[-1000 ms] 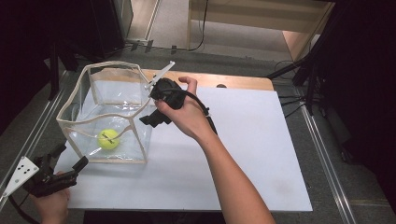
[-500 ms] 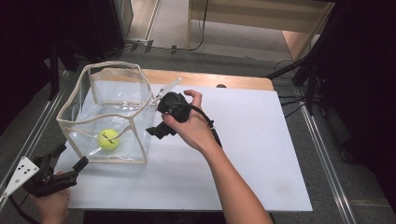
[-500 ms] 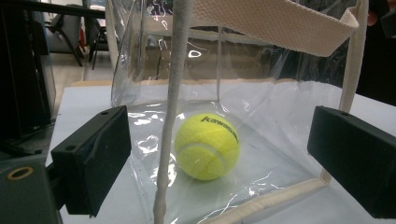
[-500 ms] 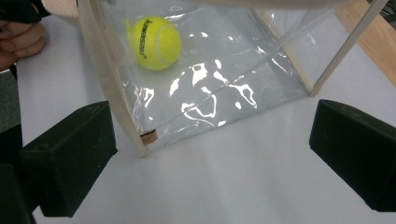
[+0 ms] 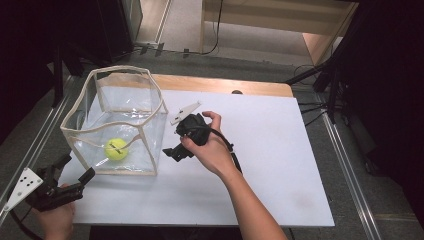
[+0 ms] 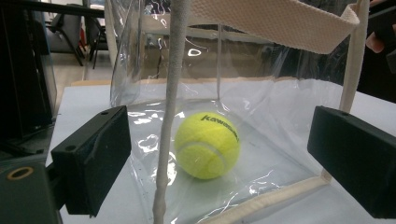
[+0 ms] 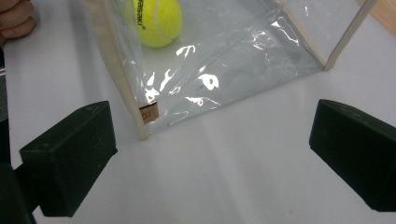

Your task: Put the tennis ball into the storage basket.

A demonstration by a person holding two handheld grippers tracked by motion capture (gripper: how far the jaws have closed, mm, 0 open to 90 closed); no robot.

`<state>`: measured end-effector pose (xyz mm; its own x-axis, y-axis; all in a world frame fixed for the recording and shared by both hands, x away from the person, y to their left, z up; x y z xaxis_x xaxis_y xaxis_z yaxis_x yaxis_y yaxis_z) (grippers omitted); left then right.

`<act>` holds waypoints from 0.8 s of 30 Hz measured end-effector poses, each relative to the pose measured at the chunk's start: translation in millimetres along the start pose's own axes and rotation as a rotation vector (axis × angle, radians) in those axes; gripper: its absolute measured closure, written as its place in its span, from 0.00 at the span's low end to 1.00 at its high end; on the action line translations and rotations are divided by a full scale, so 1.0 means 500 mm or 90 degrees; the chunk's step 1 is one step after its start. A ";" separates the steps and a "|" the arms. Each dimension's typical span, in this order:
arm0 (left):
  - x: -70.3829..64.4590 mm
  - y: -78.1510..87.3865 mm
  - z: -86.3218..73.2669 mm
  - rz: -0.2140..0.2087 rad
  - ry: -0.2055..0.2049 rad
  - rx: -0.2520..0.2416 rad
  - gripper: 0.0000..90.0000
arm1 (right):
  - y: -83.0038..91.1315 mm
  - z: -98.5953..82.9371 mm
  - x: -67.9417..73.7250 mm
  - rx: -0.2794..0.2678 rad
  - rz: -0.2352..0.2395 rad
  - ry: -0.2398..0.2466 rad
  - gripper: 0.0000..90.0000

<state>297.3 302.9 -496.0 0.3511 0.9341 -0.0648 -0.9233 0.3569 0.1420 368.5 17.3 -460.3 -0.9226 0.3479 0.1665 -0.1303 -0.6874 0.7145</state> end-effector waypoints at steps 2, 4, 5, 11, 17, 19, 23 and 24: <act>-0.001 0.000 0.000 0.000 0.000 0.000 0.07 | -0.005 -0.009 0.001 -0.004 -0.001 -0.003 0.00; 0.000 0.000 0.000 0.000 0.000 0.000 0.07 | -0.010 -0.018 0.002 -0.007 -0.004 -0.007 0.00; -0.001 0.000 0.000 0.001 0.000 0.000 0.07 | -0.012 -0.020 0.002 -0.008 -0.004 -0.004 0.00; -0.001 0.000 -0.001 0.001 -0.003 0.002 0.07 | -0.022 -0.041 0.005 -0.025 -0.006 -0.002 0.00; -0.002 -0.001 -0.001 0.000 -0.003 0.003 0.07 | -0.020 -0.063 0.006 -0.049 -0.015 -0.006 0.00; -0.002 -0.001 -0.002 0.001 -0.004 0.004 0.07 | -0.017 -0.070 0.005 -0.059 -0.017 -0.006 0.00; -0.003 -0.002 -0.002 0.000 -0.005 0.004 0.07 | -0.009 -0.087 0.004 -0.077 -0.020 -0.009 0.00; -0.003 -0.002 -0.002 0.001 -0.006 0.005 0.07 | -0.007 -0.094 0.004 -0.077 -0.020 -0.015 0.00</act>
<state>297.4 301.3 -497.1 0.3517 0.9345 -0.0548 -0.9225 0.3559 0.1493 350.0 -9.7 -494.3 -0.9087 0.3844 0.1629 -0.2030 -0.7477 0.6322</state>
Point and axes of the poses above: each handheld gripper's, and its own axes: y roughly backward along the jaws, z roughly out of its top, x roughly to its left, the point moved 9 cm from there along -y, roughly forward along the jaws, and after that the axes turned 11 degrees about z, right-handed, at the moved point
